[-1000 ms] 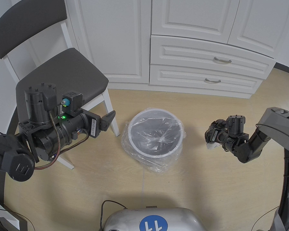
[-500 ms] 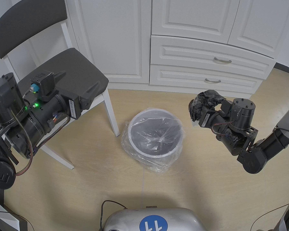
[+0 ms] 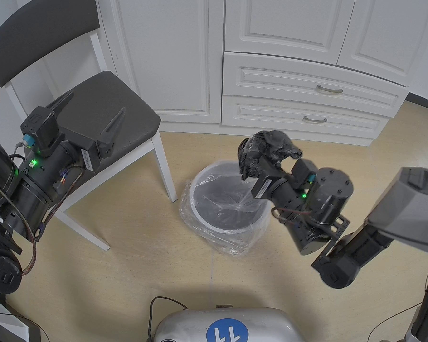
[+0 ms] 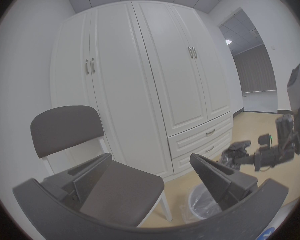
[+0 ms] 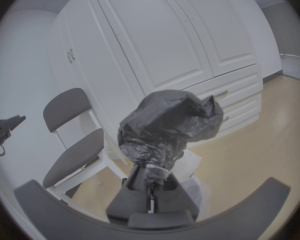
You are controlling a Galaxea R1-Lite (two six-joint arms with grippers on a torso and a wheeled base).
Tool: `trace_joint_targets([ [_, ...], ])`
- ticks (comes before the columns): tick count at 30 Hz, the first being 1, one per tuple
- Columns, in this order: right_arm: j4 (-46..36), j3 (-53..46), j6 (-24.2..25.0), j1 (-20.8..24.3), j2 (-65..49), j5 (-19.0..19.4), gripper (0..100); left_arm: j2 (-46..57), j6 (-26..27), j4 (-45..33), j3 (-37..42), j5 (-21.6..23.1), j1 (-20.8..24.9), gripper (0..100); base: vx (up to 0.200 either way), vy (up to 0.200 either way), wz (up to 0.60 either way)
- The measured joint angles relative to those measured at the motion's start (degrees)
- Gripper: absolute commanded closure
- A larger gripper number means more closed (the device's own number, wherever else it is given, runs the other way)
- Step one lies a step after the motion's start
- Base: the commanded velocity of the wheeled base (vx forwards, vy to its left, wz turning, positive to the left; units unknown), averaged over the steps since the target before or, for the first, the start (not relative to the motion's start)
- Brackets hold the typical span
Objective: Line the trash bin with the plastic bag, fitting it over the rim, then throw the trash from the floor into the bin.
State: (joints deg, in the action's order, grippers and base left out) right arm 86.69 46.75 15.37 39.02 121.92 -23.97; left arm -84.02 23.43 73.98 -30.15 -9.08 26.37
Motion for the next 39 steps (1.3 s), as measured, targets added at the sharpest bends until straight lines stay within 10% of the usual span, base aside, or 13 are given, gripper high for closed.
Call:
trace_joint_targets([
  [14,2.29,9.39,10.13,4.41,17.52,-0.52,100,1.85,1.41,1.41,1.88,0.2,-0.71,0,0.0,0.0,0.0],
  [39,1.34,17.01,10.54,0.77,29.71,0.13,100,1.57,3.22,1.5,2.71,0.22,-0.71,0,0.0,0.0,0.0],
])
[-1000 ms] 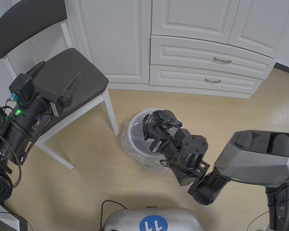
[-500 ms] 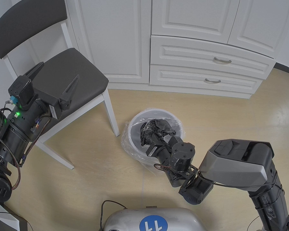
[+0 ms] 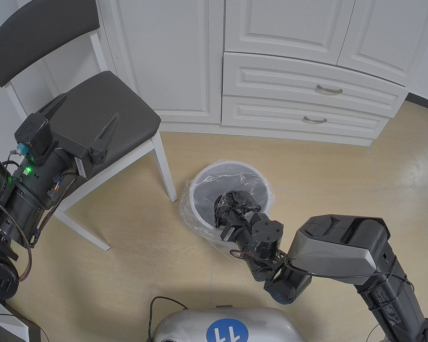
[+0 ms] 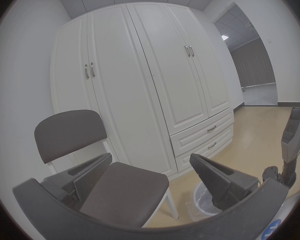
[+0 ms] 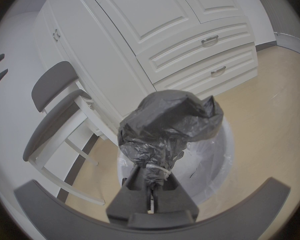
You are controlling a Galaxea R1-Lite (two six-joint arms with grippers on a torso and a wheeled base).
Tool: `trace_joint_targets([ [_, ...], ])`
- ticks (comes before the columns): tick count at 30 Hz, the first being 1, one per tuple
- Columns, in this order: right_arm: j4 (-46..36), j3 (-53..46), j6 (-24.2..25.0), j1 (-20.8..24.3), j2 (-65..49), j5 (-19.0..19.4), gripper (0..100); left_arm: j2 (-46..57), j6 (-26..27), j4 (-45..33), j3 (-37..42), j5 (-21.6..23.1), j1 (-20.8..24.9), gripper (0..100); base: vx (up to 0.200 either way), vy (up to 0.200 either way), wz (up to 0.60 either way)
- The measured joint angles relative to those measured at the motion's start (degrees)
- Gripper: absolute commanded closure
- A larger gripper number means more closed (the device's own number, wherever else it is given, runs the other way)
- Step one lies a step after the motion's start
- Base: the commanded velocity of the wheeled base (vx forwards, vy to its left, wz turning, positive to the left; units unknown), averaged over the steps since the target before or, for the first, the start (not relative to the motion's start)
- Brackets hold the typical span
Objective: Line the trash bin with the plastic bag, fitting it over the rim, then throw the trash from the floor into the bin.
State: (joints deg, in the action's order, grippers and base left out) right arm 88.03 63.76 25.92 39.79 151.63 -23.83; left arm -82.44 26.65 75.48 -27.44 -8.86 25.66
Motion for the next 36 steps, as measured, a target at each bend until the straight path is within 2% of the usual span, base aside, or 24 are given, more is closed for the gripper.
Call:
trace_joint_targets([
  [5,-5.18,0.3,0.0,-0.29,0.41,-0.06,100,-0.02,0.01,0.0,0.16,0.0,0.0,0,0.0,0.0,0.0],
  [15,-4.88,3.79,1.85,-0.43,1.63,-0.72,100,0.0,0.15,0.0,0.32,0.05,0.0,0,0.0,0.0,0.0],
  [28,-7.01,13.75,2.08,-0.44,6.07,-1.21,100,-0.63,1.05,0.0,0.29,0.11,0.13,0,0.0,0.0,0.0],
  [36,-7.05,14.99,2.05,-0.44,8.08,-2.49,100,-1.56,1.46,-0.02,0.29,0.11,0.18,0,0.0,0.0,0.0],
])
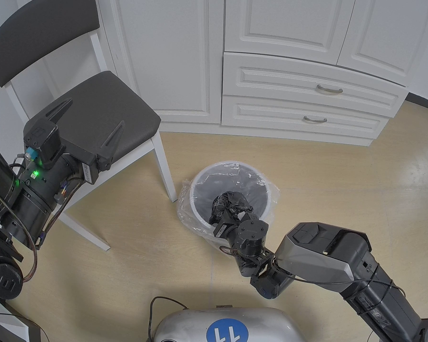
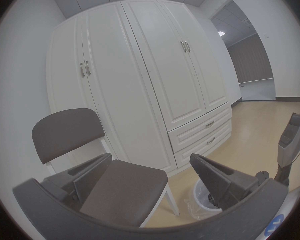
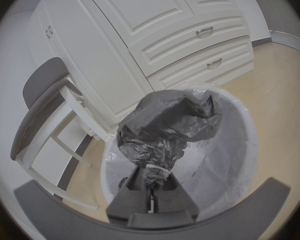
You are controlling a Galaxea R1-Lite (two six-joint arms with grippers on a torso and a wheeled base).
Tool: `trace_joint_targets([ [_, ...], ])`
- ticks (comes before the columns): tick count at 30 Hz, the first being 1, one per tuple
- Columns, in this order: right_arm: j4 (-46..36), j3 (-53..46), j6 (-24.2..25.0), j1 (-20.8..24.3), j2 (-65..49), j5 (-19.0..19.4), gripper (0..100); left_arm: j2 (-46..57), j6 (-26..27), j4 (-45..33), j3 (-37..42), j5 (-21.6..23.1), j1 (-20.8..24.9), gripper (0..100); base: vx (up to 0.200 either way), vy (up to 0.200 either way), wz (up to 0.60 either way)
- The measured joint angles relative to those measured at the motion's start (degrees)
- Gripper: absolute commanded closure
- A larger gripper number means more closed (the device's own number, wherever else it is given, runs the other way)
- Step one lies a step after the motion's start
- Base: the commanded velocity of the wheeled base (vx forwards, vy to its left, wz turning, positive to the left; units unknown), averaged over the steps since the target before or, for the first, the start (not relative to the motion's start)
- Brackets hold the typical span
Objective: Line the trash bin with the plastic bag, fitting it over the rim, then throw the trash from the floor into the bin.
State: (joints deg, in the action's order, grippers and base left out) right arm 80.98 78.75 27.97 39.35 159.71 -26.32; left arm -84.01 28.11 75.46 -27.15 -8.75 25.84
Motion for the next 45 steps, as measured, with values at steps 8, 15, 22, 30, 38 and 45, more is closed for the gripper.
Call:
trace_joint_targets([
  [8,-0.38,0.96,-0.02,0.0,0.07,-1.68,0,-0.23,0.0,0.0,0.0,0.0,0.01,0,0.0,0.0,0.0],
  [15,-0.33,1.01,-0.05,0.0,-1.06,-2.41,0,-0.22,0.02,0.02,0.02,0.06,-0.02,0,0.0,0.0,0.0],
  [22,0.12,-0.48,-0.22,-0.05,-4.28,-3.6,0,-0.23,0.05,0.02,0.13,0.06,0.17,0,0.0,0.0,0.0],
  [30,0.45,-2.73,-0.73,0.26,-7.25,-3.73,0,-0.28,0.1,0.02,0.56,0.17,0.41,0,0.0,0.0,0.0],
  [38,2.63,-5.24,-7.56,0.39,-9.13,-3.82,0,-0.54,0.27,0.02,0.67,0.17,0.72,0,0.0,0.0,0.0],
  [45,7.7,-9.35,-22.25,0.37,-9.87,-3.78,0,-2.88,0.35,0.05,0.55,0.2,1.55,0,0.0,0.0,0.0],
])
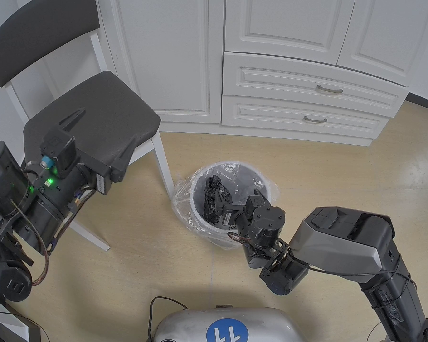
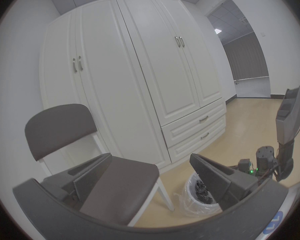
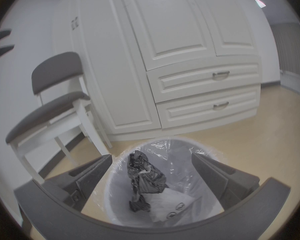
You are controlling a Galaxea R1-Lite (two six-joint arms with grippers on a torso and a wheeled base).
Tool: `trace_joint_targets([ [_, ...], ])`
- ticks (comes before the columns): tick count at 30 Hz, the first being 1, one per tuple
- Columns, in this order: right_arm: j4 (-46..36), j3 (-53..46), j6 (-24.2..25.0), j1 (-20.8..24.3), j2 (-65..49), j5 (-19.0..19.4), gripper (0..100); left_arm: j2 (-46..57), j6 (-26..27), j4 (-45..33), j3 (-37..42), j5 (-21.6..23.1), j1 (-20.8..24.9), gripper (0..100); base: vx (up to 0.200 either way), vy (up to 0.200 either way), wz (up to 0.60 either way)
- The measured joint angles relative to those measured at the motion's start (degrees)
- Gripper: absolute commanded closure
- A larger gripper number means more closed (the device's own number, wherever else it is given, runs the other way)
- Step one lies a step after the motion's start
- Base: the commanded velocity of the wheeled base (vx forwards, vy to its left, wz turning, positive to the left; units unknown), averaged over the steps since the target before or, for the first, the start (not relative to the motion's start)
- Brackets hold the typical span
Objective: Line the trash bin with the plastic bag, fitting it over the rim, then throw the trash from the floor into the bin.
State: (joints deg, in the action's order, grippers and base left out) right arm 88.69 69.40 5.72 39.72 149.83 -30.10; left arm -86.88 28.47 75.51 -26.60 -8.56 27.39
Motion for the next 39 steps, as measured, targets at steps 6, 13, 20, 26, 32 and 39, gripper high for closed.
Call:
trace_joint_targets([
  [6,0.27,-4.39,-2.99,-0.63,-2.23,0.05,0,-6.14,0.02,-0.02,-0.55,-0.13,1.9,0,0.0,0.0,0.0],
  [13,0.29,-11.61,-7.13,-2.54,-7.22,0.51,0,-15.37,0.27,-0.02,-3.13,-0.37,2.54,0,0.0,0.0,0.0],
  [20,0.27,-21.42,-12.34,-4.91,-13.09,1.78,0,-21.99,0.09,0.0,-6.63,-0.46,1.32,0,0.0,0.0,0.0],
  [26,0.27,-30.56,-17.75,-6.68,-18.36,5.34,0,-24.25,-1.38,0.9,-9.17,0.24,0.48,0,0.0,0.0,0.0],
  [32,0.29,-40.11,-24.0,-11.14,-25.86,7.44,0,-28.22,-4.22,0.88,-17.41,2.4,-0.05,0,0.0,0.0,0.0],
  [39,0.29,-42.91,-30.26,-24.02,-31.62,11.17,0,-34.04,-7.58,-0.27,-26.04,3.94,-0.83,0,0.0,0.0,0.0],
])
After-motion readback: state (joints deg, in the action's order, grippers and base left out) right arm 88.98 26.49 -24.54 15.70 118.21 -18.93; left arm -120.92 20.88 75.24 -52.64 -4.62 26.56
